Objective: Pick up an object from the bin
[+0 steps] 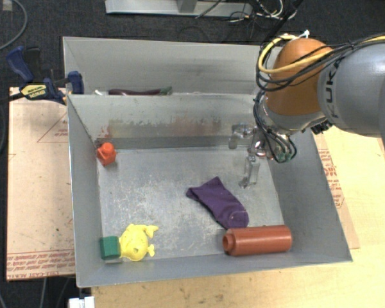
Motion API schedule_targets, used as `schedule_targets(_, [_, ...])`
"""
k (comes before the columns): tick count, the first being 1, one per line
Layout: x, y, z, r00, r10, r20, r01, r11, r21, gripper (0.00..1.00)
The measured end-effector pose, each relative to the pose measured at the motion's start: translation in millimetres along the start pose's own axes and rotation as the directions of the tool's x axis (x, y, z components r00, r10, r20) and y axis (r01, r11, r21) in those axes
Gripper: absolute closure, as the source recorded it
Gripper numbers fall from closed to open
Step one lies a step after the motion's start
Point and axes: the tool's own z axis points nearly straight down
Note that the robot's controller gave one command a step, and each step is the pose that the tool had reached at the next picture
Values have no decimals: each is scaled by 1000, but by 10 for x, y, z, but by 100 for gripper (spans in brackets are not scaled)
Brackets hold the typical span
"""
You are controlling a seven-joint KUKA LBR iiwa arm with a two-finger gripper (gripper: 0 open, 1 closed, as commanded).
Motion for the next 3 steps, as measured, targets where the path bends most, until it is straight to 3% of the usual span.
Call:
schedule_targets(1, [-18, 0, -50, 1000, -1, 7, 1, 1000, 1, 0])
schedule_targets(2, [246, 530, 334, 998, -67, 7, 67, 998, 1, 0])
schedule_targets(3, [445, 773, 332, 986, -166, -1, 166, 986, -2, 0])
